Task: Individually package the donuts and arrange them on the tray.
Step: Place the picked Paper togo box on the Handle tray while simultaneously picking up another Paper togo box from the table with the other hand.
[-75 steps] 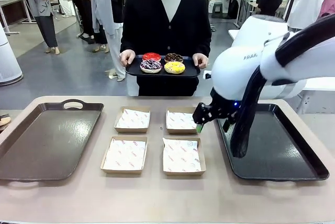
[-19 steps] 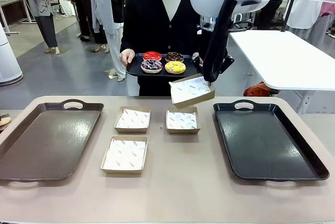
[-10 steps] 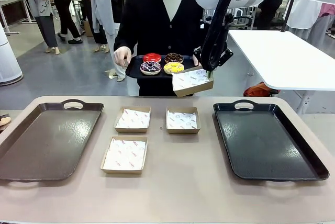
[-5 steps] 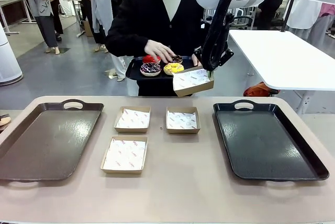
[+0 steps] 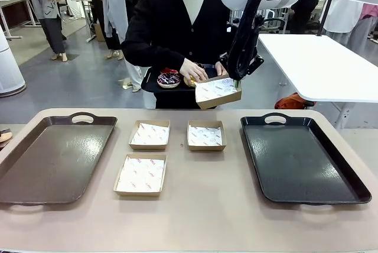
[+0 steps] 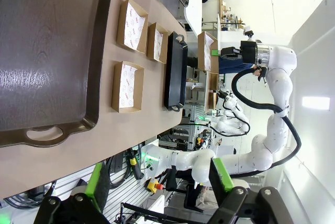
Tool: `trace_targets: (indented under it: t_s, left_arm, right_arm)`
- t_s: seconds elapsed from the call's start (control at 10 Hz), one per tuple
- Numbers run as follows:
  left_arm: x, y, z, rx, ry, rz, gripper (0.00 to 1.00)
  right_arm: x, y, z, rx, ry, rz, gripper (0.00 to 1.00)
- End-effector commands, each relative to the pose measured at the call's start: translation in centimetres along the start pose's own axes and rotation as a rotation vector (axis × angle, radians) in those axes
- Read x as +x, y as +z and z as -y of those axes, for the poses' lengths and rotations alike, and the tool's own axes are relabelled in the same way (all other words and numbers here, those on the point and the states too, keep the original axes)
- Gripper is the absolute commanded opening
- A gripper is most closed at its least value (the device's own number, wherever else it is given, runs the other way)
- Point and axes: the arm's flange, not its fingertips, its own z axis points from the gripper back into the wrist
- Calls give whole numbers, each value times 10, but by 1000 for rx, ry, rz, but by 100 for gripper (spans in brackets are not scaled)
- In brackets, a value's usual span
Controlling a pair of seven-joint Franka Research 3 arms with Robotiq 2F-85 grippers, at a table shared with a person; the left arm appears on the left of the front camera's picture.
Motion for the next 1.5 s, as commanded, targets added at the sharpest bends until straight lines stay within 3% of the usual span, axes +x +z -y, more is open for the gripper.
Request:
trace_targets:
  t_s: [0.0, 1.4]
  left_arm:
    - [1, 0, 2, -20, -10, 0, 100]
    - [1, 0, 2, -20, -10, 0, 100]
  right_arm:
    - [-3, 0, 1, 0, -9, -3, 0]
    - [-3, 0, 1, 0, -9, -3, 0]
